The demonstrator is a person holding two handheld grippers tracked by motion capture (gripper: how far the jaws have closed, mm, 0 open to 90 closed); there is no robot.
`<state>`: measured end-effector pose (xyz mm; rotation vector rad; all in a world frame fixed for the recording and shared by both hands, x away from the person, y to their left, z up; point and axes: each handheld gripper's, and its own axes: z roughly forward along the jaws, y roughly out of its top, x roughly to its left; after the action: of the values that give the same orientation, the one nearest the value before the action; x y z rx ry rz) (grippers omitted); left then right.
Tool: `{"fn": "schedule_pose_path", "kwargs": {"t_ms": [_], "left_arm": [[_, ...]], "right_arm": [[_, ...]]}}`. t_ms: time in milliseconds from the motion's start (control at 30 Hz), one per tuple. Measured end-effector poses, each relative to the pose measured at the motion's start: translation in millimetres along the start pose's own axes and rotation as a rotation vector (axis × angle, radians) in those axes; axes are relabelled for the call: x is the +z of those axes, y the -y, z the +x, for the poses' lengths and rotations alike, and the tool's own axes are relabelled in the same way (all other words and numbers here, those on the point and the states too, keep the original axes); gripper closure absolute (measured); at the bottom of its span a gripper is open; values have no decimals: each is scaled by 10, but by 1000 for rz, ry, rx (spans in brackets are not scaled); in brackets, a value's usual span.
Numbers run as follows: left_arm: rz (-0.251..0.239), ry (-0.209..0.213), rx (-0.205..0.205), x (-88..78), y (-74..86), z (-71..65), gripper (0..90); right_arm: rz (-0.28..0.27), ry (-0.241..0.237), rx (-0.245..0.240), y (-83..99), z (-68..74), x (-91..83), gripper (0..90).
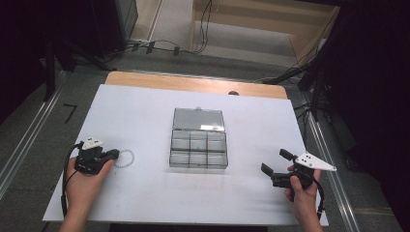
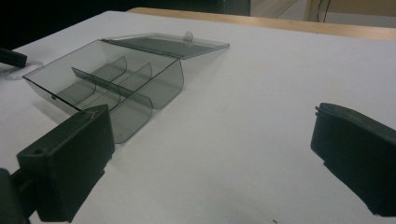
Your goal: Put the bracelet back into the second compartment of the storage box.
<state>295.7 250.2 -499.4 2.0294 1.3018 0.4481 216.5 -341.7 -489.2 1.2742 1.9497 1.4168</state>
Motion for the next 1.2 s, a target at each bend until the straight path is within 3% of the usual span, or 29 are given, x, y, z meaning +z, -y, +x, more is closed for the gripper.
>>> {"fn": "schedule_pose_path", "kwargs": {"t_ms": [233,500,667,1200], "left_arm": [[3,7,-40,8,2,10,822],[10,0,-17,11,-2,5,837],[19,-49,11,13,-14,-62,858],[4,-9,-16,-2,-13,-9,869]], "right_arm": [[8,2,0,0,14,13,0],[12,2,0,3,21,36,0],[15,2,-1,4,39,53,0],[18,-2,-12,6,75,88,0]]}}
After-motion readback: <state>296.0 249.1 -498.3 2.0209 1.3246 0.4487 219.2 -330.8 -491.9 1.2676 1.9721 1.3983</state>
